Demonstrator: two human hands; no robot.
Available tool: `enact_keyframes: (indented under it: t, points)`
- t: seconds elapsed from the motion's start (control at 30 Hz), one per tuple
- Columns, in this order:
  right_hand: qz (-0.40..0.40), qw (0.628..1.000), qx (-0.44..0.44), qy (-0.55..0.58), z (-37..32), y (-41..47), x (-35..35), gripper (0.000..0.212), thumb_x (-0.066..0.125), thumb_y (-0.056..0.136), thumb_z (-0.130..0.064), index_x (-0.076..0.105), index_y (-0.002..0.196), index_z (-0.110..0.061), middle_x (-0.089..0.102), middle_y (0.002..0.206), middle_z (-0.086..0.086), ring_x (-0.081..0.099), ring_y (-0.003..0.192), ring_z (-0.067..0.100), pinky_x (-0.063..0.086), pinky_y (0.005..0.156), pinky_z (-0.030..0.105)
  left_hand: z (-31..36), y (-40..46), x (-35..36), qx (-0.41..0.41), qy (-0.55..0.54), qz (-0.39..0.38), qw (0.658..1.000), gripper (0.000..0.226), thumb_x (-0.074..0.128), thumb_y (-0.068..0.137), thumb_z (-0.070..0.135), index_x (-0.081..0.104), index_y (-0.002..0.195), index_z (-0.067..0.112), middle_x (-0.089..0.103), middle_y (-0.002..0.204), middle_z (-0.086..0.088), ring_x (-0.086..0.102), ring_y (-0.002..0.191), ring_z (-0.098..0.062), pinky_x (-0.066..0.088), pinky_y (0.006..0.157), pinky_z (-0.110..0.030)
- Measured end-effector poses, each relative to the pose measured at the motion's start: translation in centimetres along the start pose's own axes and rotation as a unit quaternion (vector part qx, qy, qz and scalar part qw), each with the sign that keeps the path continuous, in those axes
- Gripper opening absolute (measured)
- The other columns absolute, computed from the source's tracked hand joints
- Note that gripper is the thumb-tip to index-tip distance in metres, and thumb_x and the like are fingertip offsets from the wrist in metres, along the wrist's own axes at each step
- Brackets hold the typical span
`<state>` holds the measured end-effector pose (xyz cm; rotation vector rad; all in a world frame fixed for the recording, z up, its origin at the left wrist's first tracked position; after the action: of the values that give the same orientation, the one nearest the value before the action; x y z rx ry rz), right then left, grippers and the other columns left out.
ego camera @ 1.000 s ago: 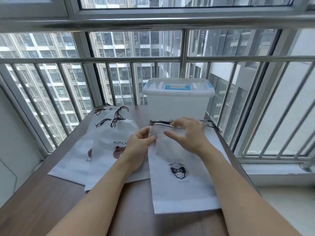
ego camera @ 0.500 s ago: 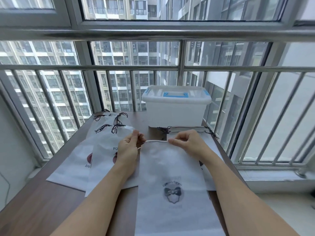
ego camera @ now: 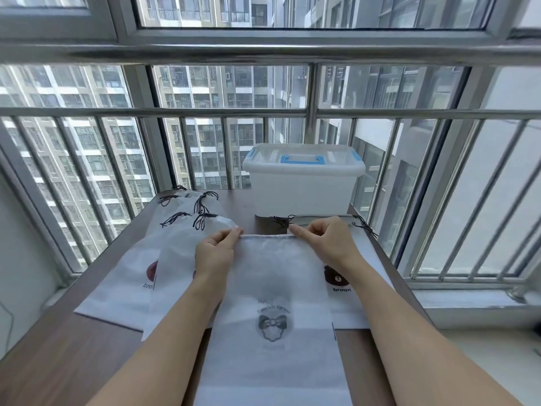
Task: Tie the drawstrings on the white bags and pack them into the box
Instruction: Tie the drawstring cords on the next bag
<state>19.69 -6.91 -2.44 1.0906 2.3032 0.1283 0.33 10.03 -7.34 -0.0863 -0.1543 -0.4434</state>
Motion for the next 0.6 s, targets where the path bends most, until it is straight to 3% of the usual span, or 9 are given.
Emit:
enact_keyframes:
  t: [0.17,0.3,0.37,0.43,0.53,0.6]
  points:
    - [-0.015,0.997,0.067,0.032,1.7,0.4,-0.9,0.066,0.071,0.088,-0.052,0.025,0.052,-0.022,0.019,0.050,-0.003,0.016,0.045,0.015,0.015,0.046,0.027,1.6,0.7,-1.0,0.025,-0.177,0.043,0.983,0.023,0.057,0.100,0.015,0.062,0.078,0.012,0.066,0.062,0.003,0.064,0.057,-0.007,0.058,0.064,-0.021]
    - [-0.022,0.970,0.163,0.178,3.4,0.1,-1.2,0.062,0.065,0.095,-0.044,0.030,0.046,-0.027,0.019,0.056,0.001,0.014,0.046,0.015,0.011,0.048,0.027,2.1,1.0,-1.3,0.005,-0.281,0.025,0.959,0.030,0.042,0.107,0.016,0.051,0.079,0.014,0.048,0.048,0.007,0.052,0.045,-0.006,0.056,0.058,-0.022]
    - [-0.025,0.914,0.205,0.348,3.8,-0.2,-0.7,0.052,0.060,0.100,-0.034,0.031,0.057,-0.027,0.019,0.060,-0.001,0.014,0.051,0.012,0.013,0.044,0.023,1.9,1.0,-1.1,-0.020,-0.319,0.011,0.947,0.027,0.043,0.107,0.015,0.049,0.080,0.015,0.034,0.047,0.007,0.037,0.040,-0.006,0.049,0.049,-0.018]
    - [-0.020,0.831,0.231,0.506,3.6,-0.5,-0.3,0.048,0.057,0.100,-0.032,0.031,0.061,-0.023,0.027,0.060,-0.002,0.024,0.055,0.011,0.022,0.047,0.020,1.8,1.1,-1.0,-0.036,-0.311,-0.005,0.950,0.029,0.044,0.106,0.017,0.048,0.078,0.015,0.027,0.049,0.008,0.027,0.039,-0.006,0.033,0.039,-0.016]
    - [0.011,0.745,0.235,0.625,3.8,-0.5,-0.5,0.046,0.057,0.100,-0.031,0.042,0.059,-0.017,0.065,0.074,0.006,0.064,0.074,0.019,0.050,0.072,0.026,2.4,0.9,-0.6,-0.022,-0.227,-0.039,0.973,0.032,0.042,0.107,0.023,0.047,0.077,0.016,0.023,0.052,0.007,0.019,0.040,-0.007,0.019,0.035,-0.018]
    - [0.021,0.711,0.228,0.665,3.8,-0.3,-0.4,0.047,0.056,0.101,-0.027,0.047,0.057,-0.015,0.072,0.079,0.011,0.073,0.079,0.025,0.059,0.085,0.037,2.9,0.4,0.1,-0.005,-0.167,-0.070,0.984,0.039,0.039,0.107,0.027,0.042,0.070,0.018,0.022,0.051,0.007,0.017,0.040,-0.008,0.014,0.037,-0.020]
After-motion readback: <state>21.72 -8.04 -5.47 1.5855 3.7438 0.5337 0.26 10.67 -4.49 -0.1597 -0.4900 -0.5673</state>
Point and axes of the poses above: each hand's wrist, its own y-axis towards the middle knuckle, its own x-axis out of the palm, z = x × y, the point moved 10 cm from there along y, towards the middle knuckle
